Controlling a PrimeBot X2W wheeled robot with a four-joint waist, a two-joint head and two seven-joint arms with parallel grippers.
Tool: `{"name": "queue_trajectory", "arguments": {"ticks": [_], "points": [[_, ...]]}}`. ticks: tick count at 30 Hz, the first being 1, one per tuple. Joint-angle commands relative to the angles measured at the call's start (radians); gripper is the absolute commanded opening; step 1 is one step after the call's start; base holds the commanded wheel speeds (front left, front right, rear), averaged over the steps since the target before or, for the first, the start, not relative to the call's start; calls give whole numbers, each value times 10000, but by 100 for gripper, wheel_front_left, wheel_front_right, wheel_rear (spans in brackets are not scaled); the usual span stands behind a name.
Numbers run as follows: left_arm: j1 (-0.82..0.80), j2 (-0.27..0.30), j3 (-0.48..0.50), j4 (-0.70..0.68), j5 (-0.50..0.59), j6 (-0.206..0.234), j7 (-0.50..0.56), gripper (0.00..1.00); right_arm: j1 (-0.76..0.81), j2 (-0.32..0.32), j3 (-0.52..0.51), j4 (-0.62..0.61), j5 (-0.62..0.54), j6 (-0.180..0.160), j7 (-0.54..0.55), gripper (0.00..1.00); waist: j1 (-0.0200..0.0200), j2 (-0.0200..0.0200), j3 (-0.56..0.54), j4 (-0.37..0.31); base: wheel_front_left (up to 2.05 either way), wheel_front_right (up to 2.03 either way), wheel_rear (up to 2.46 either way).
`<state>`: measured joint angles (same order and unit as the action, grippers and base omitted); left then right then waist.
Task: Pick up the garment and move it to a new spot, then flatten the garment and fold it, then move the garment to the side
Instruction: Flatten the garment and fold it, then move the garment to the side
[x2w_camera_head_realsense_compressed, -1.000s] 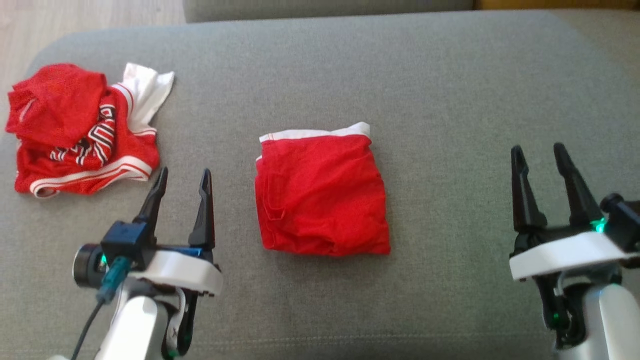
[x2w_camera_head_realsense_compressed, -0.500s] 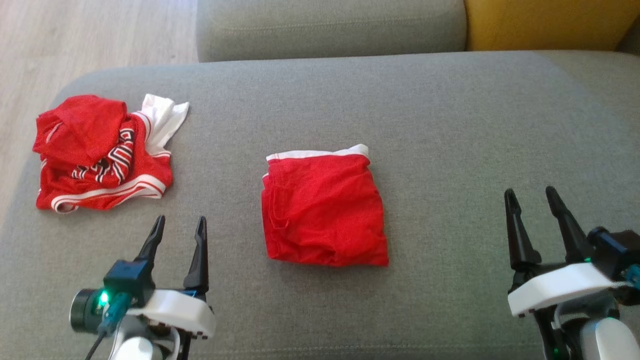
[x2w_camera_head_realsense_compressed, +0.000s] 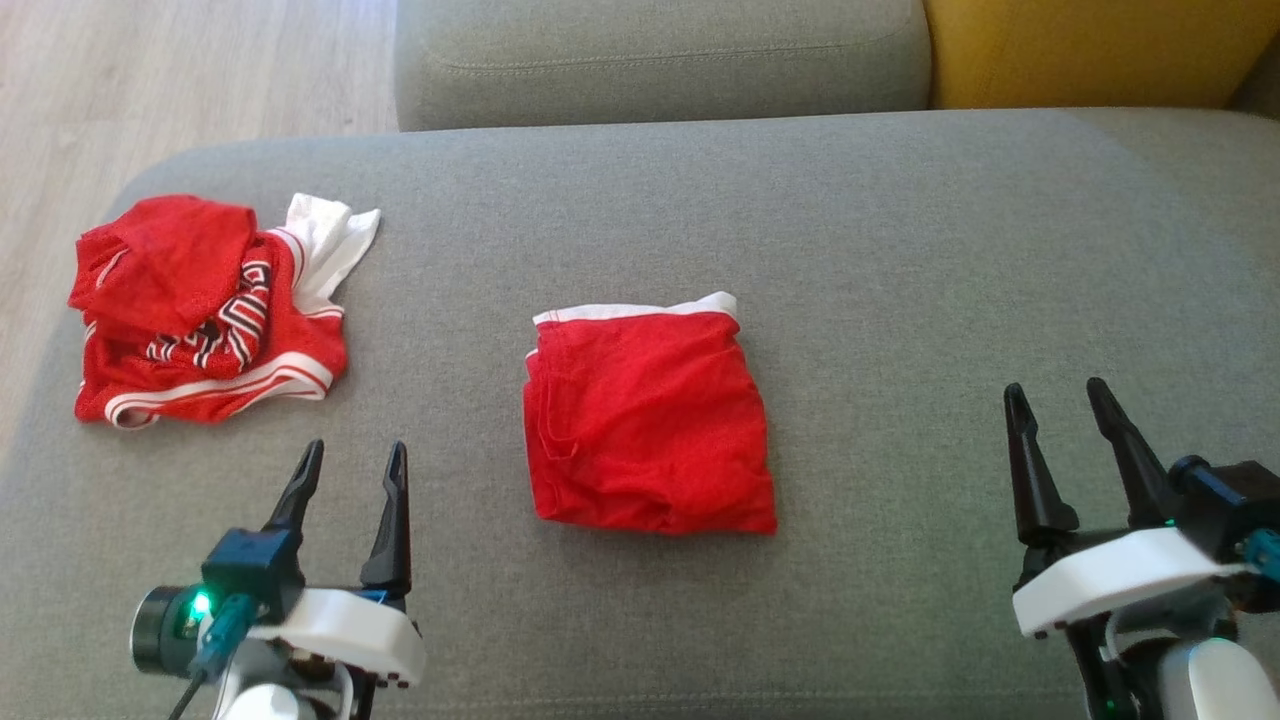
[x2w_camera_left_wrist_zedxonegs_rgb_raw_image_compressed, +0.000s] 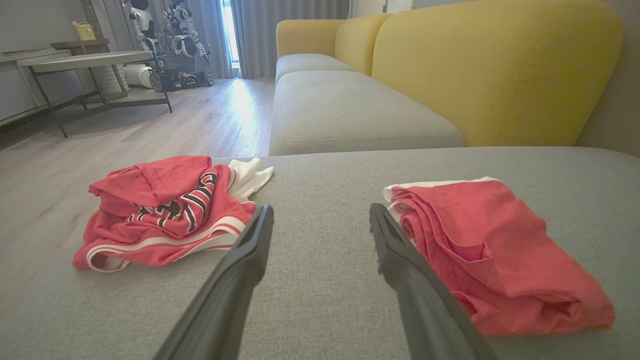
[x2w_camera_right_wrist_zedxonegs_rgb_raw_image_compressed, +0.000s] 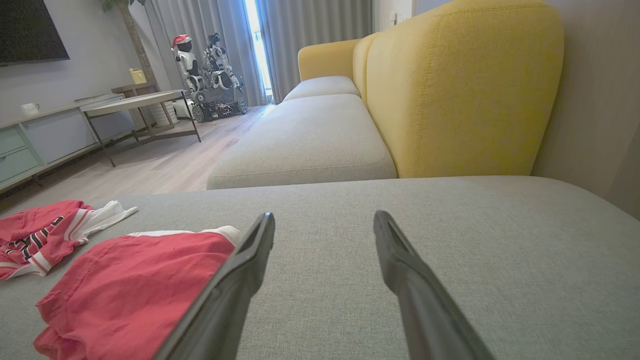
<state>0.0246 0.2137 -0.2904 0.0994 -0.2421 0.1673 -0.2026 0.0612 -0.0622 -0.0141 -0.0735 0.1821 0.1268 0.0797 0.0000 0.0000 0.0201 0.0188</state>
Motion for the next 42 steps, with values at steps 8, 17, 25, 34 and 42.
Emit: {"name": "queue_trajectory", "arguments": {"ticks": [8,17,25,34,42], "points": [[-354,214,267,-402,-139,92,17,100,-292,-35,245,-368,-12,39,-14,100,0,0,30,-13,0,0,0],[-426,289,212,-389,-108,152,-1,100,-317,-48,248,-338,-48,39,5,100,0,0,84,-29,0,0,0],[-786,289,105,-459,-48,124,-40,100,-533,-130,273,-413,-125,39,29,100,0,0,534,212,0,0,0],[-1920,53,-105,-410,49,-80,-302,100,-1562,-276,1224,320,-31,39,-6,100,0,0,1807,1008,0,0,0],[-2728,-254,-260,-101,127,-268,-514,100,-2560,-226,2214,2391,241,39,61,100,0,0,2544,1582,0,0,0]]}}
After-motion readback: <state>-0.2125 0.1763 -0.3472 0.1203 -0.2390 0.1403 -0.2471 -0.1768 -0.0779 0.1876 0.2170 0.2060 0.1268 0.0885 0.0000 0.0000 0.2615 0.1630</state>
